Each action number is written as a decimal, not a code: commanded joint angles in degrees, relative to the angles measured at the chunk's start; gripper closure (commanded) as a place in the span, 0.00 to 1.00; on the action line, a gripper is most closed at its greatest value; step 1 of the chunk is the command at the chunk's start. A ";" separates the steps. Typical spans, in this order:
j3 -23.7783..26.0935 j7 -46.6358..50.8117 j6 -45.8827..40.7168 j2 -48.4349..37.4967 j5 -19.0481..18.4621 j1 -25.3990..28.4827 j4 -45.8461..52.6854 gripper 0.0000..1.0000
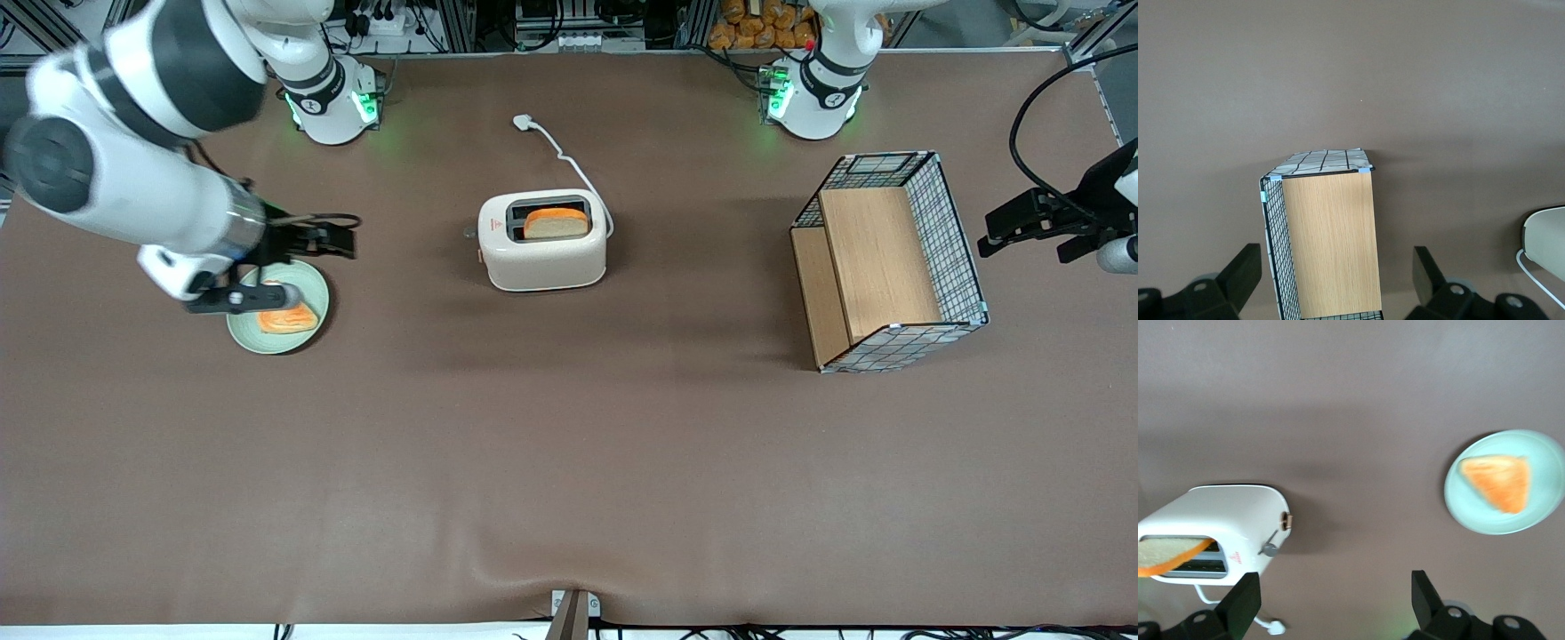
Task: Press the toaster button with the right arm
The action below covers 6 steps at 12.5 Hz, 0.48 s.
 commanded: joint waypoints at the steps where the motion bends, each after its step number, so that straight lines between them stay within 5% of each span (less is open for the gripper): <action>1: -8.30 -3.90 -4.61 2.12 -1.88 4.58 8.48 0.00; 3: -15.36 -3.30 -5.41 1.94 -1.44 8.48 10.60 0.00; 6: -18.89 -3.29 -7.08 1.33 -3.97 9.53 13.33 0.00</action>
